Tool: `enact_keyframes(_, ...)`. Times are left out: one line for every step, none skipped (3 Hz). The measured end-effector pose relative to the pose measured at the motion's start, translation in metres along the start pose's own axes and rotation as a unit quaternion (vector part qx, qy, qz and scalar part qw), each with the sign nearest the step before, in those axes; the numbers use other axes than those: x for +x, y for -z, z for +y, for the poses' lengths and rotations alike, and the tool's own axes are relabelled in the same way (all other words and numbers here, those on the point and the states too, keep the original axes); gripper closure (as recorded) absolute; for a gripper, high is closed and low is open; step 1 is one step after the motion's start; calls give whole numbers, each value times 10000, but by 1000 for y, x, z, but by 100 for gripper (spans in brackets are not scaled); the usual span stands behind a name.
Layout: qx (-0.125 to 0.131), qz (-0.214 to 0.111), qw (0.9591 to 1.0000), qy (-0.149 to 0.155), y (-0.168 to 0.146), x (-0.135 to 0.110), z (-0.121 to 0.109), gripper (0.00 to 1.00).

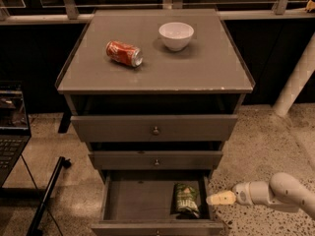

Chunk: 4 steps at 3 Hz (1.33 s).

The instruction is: Pick green jalapeno chip bag from bottom drawer and place on counter

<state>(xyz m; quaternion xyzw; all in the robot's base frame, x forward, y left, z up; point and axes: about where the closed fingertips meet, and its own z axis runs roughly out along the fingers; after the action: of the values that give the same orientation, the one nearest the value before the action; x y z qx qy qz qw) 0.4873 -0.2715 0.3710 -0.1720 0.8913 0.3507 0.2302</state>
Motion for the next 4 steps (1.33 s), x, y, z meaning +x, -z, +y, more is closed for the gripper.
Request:
enact_keyframes(13, -77, 10000, -50, 0, 4, 0, 0)
enact_keyframes(-192, -197, 9983, -512, -17, 22, -17, 0)
enact_keyframes(-526, -296, 9935, -967, -50, 39, -35, 0)
enact_keyframes(-810, -318, 9885, -1240, -77, 46, -48, 0)
